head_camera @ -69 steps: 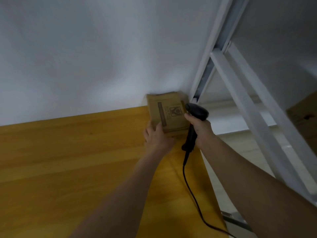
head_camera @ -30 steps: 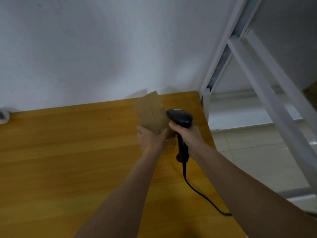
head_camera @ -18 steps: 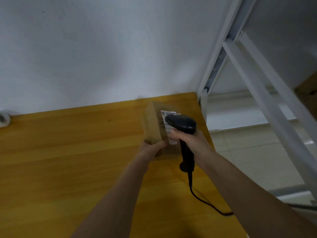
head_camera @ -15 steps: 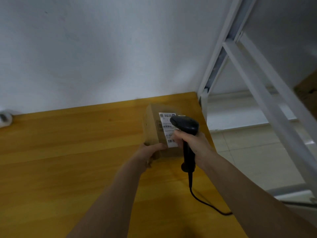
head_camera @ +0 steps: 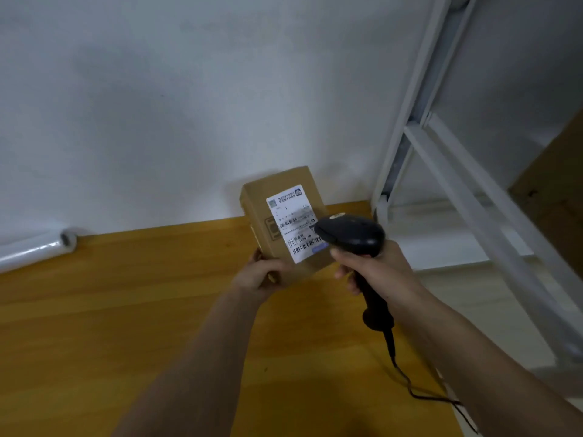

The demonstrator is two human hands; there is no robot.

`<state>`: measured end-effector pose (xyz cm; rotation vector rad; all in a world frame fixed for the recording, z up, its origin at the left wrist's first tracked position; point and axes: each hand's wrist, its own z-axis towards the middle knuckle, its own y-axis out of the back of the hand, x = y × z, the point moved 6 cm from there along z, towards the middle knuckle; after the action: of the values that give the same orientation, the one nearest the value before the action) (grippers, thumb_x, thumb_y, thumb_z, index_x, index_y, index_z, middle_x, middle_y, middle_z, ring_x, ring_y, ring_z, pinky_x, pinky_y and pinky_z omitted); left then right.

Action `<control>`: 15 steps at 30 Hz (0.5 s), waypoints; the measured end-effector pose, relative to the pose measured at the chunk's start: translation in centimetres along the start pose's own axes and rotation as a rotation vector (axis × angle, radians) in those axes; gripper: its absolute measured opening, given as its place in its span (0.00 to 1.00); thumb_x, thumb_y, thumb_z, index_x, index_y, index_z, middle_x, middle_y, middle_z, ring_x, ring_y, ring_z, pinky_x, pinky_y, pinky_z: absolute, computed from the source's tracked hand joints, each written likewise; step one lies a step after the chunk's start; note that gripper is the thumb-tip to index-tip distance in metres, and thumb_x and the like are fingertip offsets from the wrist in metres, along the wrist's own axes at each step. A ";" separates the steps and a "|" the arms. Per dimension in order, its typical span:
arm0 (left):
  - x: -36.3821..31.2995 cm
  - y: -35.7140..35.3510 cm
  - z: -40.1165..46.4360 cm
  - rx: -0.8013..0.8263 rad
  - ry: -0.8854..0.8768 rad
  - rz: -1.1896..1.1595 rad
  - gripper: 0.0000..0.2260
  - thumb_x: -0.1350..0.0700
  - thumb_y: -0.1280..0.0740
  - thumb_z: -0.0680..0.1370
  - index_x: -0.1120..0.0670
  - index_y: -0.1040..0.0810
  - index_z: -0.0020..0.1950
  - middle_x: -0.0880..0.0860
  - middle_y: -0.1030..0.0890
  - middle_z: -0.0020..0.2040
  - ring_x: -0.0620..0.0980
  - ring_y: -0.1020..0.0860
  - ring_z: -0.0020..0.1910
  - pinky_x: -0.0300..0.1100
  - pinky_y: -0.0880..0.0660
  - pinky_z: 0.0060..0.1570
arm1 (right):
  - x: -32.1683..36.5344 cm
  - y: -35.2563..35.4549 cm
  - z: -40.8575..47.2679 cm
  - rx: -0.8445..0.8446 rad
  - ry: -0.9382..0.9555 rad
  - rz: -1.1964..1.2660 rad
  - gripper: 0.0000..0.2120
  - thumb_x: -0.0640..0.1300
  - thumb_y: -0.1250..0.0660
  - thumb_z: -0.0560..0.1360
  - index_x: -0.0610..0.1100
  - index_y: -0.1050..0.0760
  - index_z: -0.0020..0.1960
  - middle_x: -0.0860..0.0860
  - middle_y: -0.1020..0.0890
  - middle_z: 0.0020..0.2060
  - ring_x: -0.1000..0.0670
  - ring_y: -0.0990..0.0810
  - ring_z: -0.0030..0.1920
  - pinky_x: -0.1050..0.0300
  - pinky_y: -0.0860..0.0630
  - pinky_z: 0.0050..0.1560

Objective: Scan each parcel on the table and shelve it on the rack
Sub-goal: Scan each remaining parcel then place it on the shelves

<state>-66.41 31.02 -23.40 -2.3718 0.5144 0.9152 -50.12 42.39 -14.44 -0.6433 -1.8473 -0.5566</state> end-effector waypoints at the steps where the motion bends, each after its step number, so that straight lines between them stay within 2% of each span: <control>1: -0.8 -0.1 -0.3 -0.007 -0.016 -0.030 0.34 0.75 0.34 0.70 0.54 0.34 0.73 0.58 0.27 0.67 0.62 0.29 0.64 0.57 0.23 0.48 | 0.2 0.0 -0.4 0.001 0.007 -0.014 0.04 0.45 0.27 0.73 0.45 0.19 0.46 0.47 0.15 0.32 0.54 0.22 0.25 0.63 0.26 0.27; 8: -4.3 -1.2 -2.5 0.000 -0.097 -0.094 0.35 0.77 0.33 0.67 0.53 0.31 0.70 0.56 0.22 0.60 0.57 0.25 0.56 0.55 0.22 0.38 | 0.5 0.4 -2.1 -0.013 0.005 -0.083 0.03 0.41 0.28 0.74 0.41 0.20 0.44 0.48 0.18 0.28 0.53 0.25 0.23 0.61 0.28 0.25; 15: -5.0 -1.1 -3.8 -0.024 -0.137 -0.112 0.37 0.77 0.32 0.67 0.52 0.32 0.72 0.56 0.24 0.64 0.56 0.26 0.56 0.54 0.23 0.40 | 0.9 0.8 -3.8 -0.008 0.053 -0.098 0.04 0.42 0.29 0.75 0.42 0.21 0.42 0.50 0.21 0.26 0.54 0.25 0.24 0.61 0.27 0.28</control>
<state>-67.43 30.34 -17.20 -2.3136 0.3155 1.0290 -47.28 40.72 -12.22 -0.5405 -1.8351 -0.6398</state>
